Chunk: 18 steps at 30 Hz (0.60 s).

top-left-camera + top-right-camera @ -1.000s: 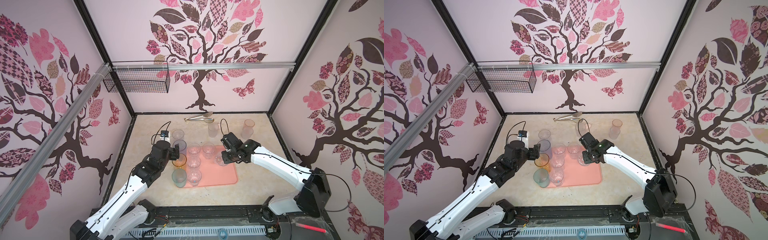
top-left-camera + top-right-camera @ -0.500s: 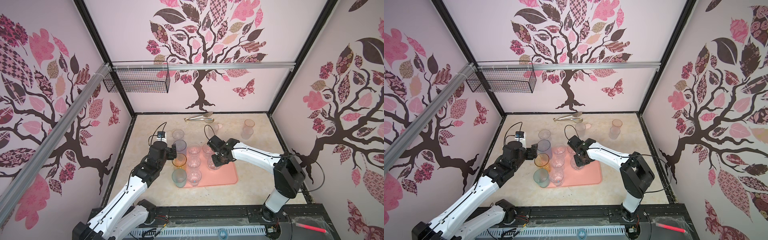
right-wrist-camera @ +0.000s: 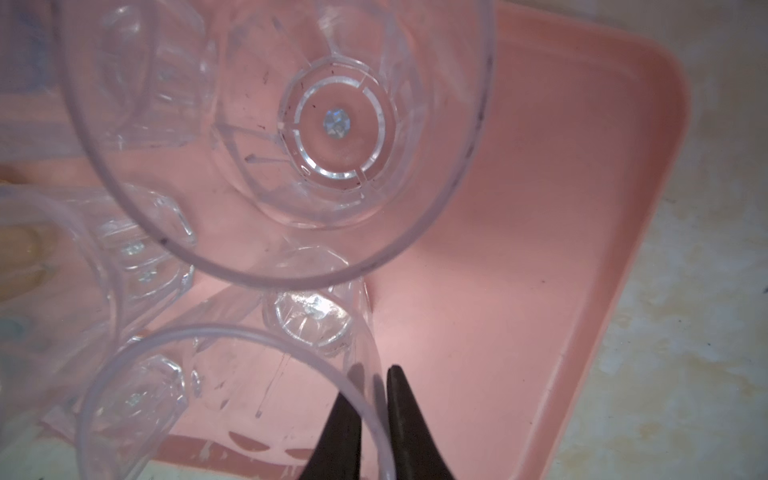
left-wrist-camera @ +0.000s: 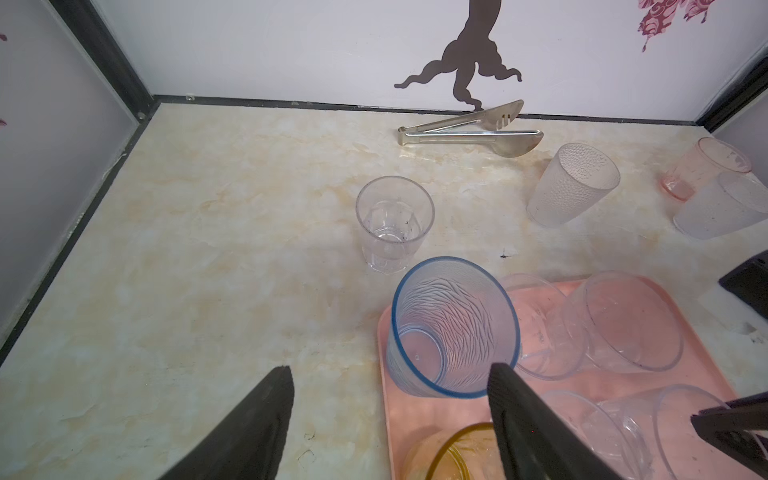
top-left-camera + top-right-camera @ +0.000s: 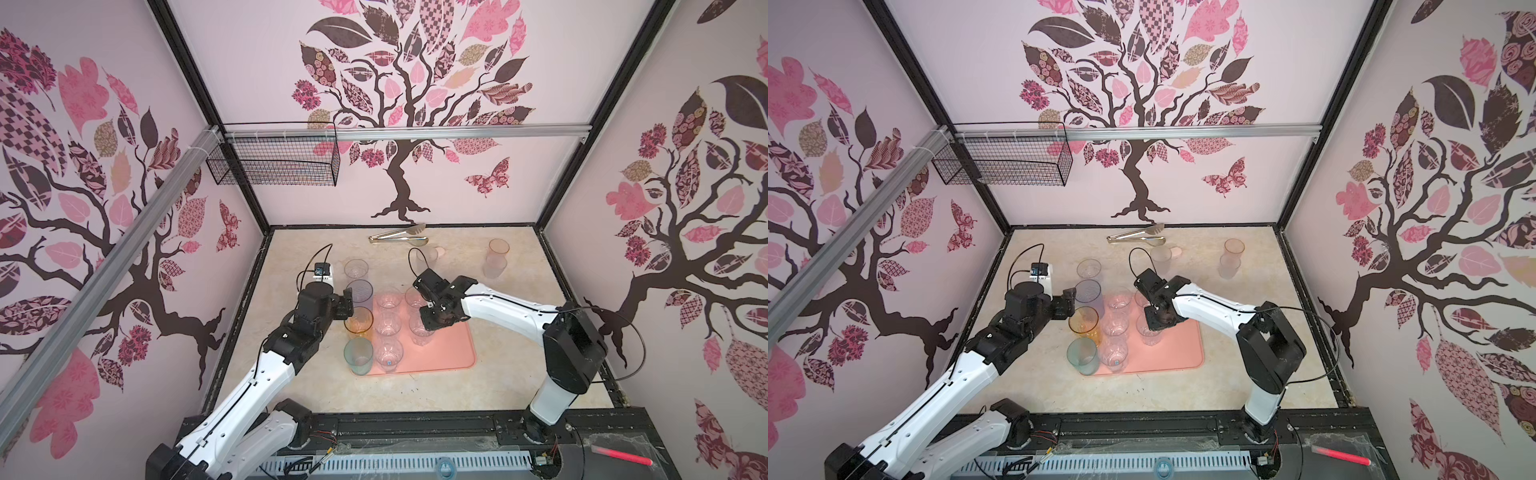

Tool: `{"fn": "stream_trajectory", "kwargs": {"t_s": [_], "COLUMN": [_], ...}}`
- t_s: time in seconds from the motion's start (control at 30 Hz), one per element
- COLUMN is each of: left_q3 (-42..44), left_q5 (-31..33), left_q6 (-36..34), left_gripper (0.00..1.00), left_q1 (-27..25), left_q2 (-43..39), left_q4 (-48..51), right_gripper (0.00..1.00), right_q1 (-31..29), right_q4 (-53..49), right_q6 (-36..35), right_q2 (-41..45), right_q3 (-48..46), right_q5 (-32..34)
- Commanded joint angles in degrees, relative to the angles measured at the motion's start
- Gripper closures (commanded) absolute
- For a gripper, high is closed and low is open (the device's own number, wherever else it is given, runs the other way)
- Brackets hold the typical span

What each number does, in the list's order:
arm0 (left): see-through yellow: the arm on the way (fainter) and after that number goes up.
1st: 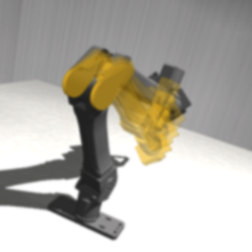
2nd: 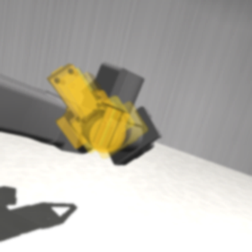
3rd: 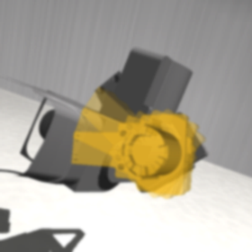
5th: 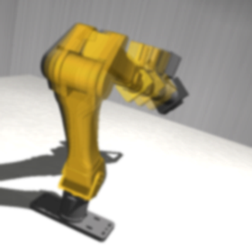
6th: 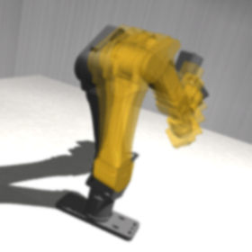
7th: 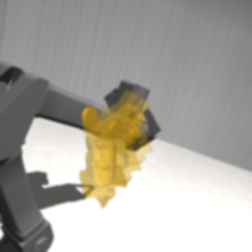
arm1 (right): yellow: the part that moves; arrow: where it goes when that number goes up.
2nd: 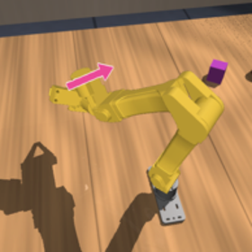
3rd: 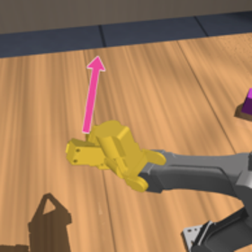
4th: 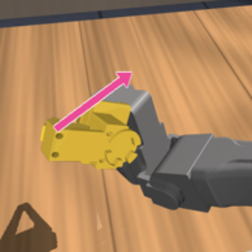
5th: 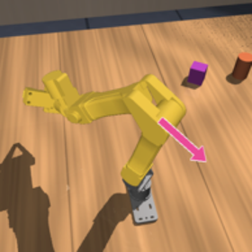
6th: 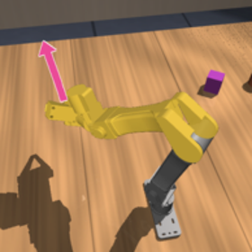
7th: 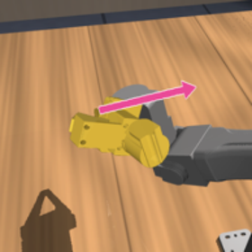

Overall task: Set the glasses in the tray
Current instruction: 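Lower the clear glass onto the tray beside the others and open the right gripper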

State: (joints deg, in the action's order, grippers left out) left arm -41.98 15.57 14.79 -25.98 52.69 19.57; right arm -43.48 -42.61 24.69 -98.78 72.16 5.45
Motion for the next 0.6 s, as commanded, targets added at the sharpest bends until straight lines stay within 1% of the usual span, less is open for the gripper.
{"fn": "stream_trajectory", "kwargs": {"t_s": [0.0,0.27,0.5,0.57], "left_q3": [1.1,1.1,1.1,1.0], "left_q5": [-0.5,-0.2,-0.2,-0.3], "left_q6": [0.0,0.0,0.0,0.1], "left_gripper": [0.23,0.23,0.23,0.23], "left_q1": [0.3,0.2,0.3,0.3], "left_q2": [0.3,0.5,1.1,1.3], "left_q4": [-0.3,-0.1,0.0,0.1], "right_gripper": [0.86,0.87,0.87,0.84], "right_q1": [-0.3,-0.2,-0.2,-0.3], "right_q4": [0.5,0.7,1.6,1.5], "right_q6": [1.9,1.1,1.5,1.6], "right_q2": [0.3,-1.4,-1.5,-0.9], "right_q3": [2.0,3.4,2.6,2.4], "right_q5": [0.8,2.7,2.1,1.9]}}
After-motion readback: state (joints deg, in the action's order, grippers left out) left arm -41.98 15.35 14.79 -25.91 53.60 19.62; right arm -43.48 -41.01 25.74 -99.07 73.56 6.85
